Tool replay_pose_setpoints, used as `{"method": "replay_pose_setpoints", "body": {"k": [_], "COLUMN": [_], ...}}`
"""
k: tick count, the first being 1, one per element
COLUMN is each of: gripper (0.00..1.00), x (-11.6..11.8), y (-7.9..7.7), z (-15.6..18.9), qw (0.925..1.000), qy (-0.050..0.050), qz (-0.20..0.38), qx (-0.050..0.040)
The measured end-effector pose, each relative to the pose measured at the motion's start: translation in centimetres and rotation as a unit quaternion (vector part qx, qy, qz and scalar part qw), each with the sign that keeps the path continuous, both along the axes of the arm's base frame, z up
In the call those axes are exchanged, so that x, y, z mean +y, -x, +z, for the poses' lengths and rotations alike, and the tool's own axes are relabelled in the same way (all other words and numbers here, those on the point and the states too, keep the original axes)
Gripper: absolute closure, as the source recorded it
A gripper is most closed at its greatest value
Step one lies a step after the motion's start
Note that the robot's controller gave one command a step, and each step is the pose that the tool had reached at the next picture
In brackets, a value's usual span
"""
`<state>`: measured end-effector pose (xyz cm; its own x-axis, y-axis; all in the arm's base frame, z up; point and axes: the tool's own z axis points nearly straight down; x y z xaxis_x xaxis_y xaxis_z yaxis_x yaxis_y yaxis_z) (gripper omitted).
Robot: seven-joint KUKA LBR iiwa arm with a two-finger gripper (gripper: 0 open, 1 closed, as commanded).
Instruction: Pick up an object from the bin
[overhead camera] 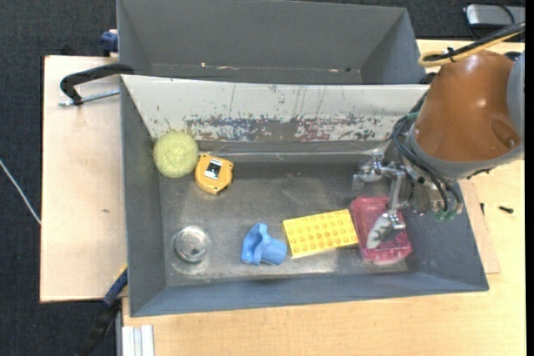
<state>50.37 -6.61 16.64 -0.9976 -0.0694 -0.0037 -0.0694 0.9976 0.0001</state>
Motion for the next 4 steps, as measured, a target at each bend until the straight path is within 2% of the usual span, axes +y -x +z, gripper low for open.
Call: {"method": "replay_pose_setpoints", "body": {"k": [1,2,3,4], "gripper": [0.00,0.00,0.00,1.00], "x": [5.5,5.6,5.3,6.0], "y": [-0.2,-1.0,-0.7,0.0], "z": [-1.0,-3.8,-9.6,-9.3], "qw": [0.9987,0.9998,0.9983,0.9950], "qy": [-0.001,0.000,-0.001,0.000], "qz": [-0.052,-0.020,-0.058,-0.100], "qx": [0.0002,0.0024,0.0013,-0.0021]}}
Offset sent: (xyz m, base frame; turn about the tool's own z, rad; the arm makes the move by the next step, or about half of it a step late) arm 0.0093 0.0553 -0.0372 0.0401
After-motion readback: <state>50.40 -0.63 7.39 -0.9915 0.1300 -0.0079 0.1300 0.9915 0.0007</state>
